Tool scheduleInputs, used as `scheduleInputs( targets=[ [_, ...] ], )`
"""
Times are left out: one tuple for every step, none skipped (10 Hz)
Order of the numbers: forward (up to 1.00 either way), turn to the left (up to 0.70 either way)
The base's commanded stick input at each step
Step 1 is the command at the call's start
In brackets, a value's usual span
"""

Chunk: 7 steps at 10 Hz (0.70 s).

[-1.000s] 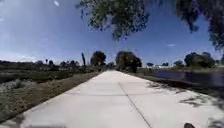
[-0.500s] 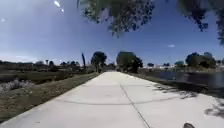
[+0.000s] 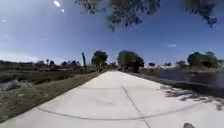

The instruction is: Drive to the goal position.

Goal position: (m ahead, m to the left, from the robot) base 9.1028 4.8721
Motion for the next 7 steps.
scheduleInputs(
  targets=[
    [1.00,0.00],
    [1.00,0.00],
    [1.00,0.00],
    [1.00,0.00],
    [1.00,0.00],
    [1.00,0.00],
    [1.00,-0.10]
  ],
)
